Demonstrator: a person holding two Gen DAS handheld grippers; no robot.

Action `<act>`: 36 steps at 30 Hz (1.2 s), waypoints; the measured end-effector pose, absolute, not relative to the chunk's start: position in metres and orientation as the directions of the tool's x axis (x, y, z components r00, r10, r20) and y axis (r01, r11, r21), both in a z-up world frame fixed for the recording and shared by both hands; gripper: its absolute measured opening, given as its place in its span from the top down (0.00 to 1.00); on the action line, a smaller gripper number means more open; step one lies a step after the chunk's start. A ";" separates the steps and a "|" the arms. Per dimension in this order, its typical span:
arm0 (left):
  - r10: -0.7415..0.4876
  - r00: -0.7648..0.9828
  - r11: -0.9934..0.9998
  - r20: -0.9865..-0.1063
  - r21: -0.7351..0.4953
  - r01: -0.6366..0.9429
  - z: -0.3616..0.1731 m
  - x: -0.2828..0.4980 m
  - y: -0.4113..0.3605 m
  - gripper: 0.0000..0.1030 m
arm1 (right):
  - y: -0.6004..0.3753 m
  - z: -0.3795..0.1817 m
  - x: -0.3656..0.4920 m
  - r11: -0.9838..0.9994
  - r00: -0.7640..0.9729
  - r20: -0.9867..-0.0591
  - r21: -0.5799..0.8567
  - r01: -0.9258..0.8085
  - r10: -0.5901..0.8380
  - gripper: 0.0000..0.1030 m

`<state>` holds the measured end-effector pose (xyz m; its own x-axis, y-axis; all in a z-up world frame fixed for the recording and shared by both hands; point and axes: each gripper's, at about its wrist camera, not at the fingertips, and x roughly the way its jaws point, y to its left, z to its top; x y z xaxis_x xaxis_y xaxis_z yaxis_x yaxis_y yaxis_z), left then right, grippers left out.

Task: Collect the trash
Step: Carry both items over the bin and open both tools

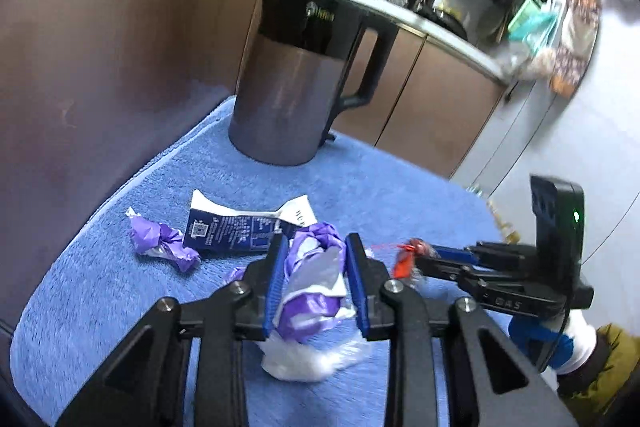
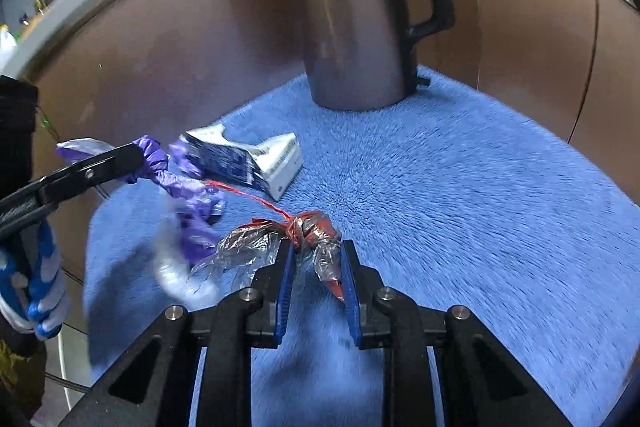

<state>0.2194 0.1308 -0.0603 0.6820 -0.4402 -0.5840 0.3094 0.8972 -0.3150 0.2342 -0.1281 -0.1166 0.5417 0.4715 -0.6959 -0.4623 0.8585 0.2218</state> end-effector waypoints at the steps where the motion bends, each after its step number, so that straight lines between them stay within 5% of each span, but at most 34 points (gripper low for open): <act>1: -0.446 0.684 0.894 -0.577 -0.320 0.313 -0.055 0.215 0.131 0.73 | -0.132 -0.110 0.231 0.858 0.549 -0.688 0.224 -0.462 0.475 0.79; 10: -0.523 0.676 0.851 -0.519 -0.264 0.454 0.007 0.149 0.061 0.73 | -0.214 -0.037 0.140 0.886 0.687 -0.565 0.218 -0.410 0.457 0.79; 17: -0.637 0.545 0.739 -0.545 -0.231 0.633 0.015 0.115 -0.072 0.73 | -0.328 -0.030 0.070 0.960 0.778 -0.562 0.172 -0.221 0.280 0.79; 30: -0.589 0.348 0.667 -0.729 -0.196 0.719 -0.081 0.124 -0.292 0.65 | -0.470 -0.165 0.052 0.976 0.647 -0.760 0.184 0.119 0.065 0.75; 32: -0.577 0.333 0.673 -0.745 -0.203 0.712 -0.094 0.131 -0.306 0.52 | -0.476 -0.184 0.061 0.971 0.626 -0.777 0.194 0.143 0.063 0.70; 36: -0.577 0.309 0.672 -0.756 -0.224 0.706 -0.106 0.140 -0.321 0.48 | -0.487 -0.210 0.074 0.963 0.591 -0.804 0.202 0.178 0.060 0.57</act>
<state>0.1398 -0.3205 -0.1063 0.3090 -0.5766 -0.7564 0.7058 0.6721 -0.2239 0.0742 -0.4865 -0.2104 0.5912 0.0597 -0.8043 0.1780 0.9630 0.2023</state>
